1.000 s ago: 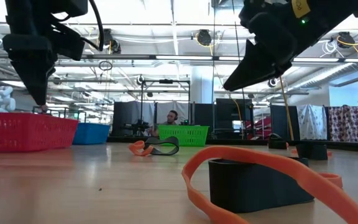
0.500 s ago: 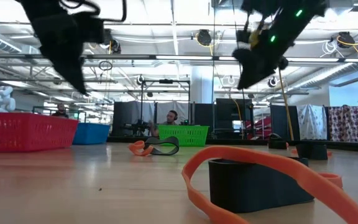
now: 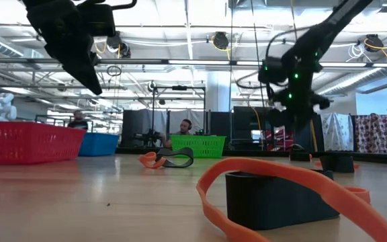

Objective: Sort rubber bands into baskets
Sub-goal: Put the orange rubber band into the red bin

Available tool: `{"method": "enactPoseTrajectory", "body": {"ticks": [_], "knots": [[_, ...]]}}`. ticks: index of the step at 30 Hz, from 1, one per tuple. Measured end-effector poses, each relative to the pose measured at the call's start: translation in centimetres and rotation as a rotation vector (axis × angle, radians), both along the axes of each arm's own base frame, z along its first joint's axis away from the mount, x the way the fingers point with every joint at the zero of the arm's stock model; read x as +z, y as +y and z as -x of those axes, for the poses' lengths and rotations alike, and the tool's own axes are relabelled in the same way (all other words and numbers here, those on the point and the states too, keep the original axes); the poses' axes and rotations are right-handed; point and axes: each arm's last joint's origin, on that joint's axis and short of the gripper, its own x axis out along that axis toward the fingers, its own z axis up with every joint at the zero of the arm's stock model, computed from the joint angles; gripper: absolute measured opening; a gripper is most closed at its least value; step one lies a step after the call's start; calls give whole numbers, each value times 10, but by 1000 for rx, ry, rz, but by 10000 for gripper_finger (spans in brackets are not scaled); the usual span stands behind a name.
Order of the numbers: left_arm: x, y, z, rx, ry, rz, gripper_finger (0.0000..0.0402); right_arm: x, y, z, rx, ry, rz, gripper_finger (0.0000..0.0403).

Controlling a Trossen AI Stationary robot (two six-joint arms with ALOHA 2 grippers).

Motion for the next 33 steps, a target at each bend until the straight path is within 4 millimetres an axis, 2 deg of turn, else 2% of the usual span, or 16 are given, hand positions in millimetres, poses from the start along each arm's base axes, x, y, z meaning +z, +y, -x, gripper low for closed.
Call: {"method": "enactPoseTrajectory", "body": {"ticks": [6,13,17,26,30,33], "knots": [[0,0,0,-6,1,-2,114,-18,-33,13,-8,-98,-95,141],[0,0,0,-1,0,1,114,-39,-50,22,-20,-108,-168,141],[0,0,0,2,-1,2,114,-42,-54,16,24,-174,-171,141],[0,0,0,45,-7,31,114,-45,-52,17,27,-186,-213,124],[0,-1,0,46,-11,32,114,-46,-52,17,41,-210,-246,95],[0,-1,-1,46,-14,33,114,-46,-54,21,20,-229,-269,54]]}}
